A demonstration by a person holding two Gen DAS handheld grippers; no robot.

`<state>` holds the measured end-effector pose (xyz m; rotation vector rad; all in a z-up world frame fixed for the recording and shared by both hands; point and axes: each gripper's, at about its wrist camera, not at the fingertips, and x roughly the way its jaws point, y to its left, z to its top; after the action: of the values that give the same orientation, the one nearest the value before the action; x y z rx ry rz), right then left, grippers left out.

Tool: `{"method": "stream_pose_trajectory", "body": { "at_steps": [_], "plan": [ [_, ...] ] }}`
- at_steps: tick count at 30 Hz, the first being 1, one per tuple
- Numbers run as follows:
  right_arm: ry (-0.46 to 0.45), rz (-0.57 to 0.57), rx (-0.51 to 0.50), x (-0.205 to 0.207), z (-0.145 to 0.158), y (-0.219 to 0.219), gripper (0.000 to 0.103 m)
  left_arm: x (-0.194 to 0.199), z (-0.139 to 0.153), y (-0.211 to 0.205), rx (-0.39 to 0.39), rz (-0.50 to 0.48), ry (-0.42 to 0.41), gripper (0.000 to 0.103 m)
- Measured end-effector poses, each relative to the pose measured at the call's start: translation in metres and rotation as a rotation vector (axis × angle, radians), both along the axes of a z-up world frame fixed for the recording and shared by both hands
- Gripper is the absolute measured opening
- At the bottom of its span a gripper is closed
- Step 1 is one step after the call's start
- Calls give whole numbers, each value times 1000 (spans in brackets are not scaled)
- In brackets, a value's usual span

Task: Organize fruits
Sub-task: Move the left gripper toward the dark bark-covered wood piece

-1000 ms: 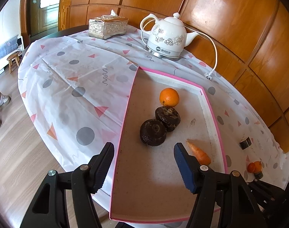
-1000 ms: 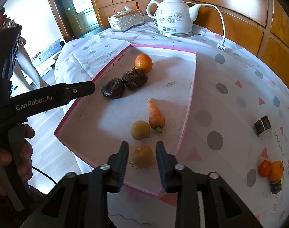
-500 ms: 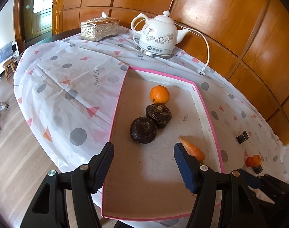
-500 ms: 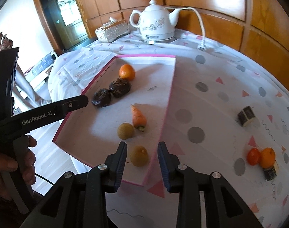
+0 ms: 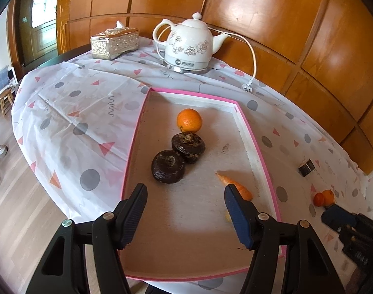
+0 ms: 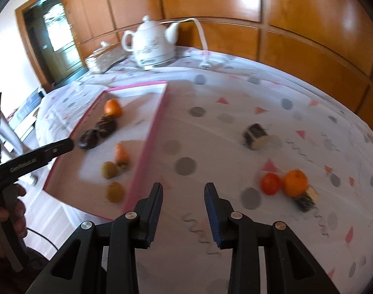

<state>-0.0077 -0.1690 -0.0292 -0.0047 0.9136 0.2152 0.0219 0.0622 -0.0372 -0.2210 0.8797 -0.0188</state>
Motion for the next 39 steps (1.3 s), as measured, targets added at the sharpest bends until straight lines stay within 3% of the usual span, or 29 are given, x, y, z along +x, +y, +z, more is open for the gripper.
{"method": "stream_pose_trajectory", "body": {
  "at_steps": [7, 28, 39],
  "plan": [
    [4, -117, -15, -2, 0, -44, 35, 1, 0, -10, 17, -30, 3, 66],
    [36, -427, -207, -4, 14, -182, 35, 10, 4, -53, 64, -166, 5, 66],
    [77, -585, -200, -4, 21, -246, 35, 23, 6, -100, 92, -306, 21, 66]
  ]
}}
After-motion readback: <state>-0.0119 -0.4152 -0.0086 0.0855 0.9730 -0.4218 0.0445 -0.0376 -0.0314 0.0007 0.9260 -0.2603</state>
